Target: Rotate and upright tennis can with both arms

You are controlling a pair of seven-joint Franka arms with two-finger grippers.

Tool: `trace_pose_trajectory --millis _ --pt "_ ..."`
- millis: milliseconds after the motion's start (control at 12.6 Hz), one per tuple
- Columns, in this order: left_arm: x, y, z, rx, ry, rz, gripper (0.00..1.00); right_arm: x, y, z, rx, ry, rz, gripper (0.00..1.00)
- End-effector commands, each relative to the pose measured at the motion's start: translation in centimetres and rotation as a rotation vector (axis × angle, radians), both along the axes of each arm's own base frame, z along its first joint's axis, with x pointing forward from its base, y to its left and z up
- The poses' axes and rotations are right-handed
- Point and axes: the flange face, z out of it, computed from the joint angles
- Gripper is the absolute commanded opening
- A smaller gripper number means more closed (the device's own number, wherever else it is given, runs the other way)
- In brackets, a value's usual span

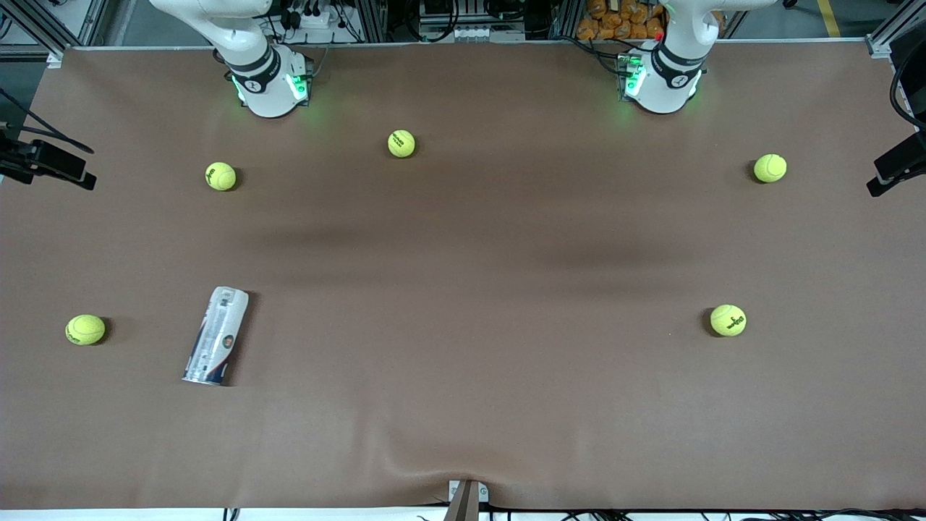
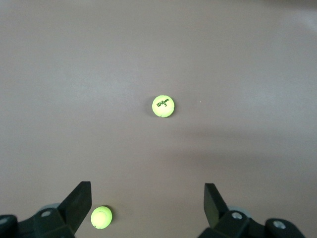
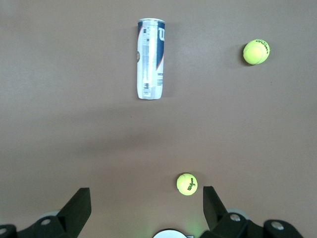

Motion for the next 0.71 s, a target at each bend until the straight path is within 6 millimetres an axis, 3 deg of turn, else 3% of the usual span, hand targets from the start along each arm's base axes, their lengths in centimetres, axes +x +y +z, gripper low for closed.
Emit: trace_pose_trajectory --millis 0,475,634 --pt "-0.2 -0.5 0.3 -0.015 0.004 0.003 1.0 -0.8 0.1 0.3 -0.009 -0.005 -0.01 1.0" --pt "-0.3 -0.6 0.2 -0.017 0.013 0.001 1.0 -0.3 -0.4 -0.4 -0.013 -0.004 -0.009 1.0" --pt "-0.4 -0.8 0.4 -0.039 0.022 0.002 1.0 1.6 -1.1 -3.6 -0.029 0.036 -0.012 1.0"
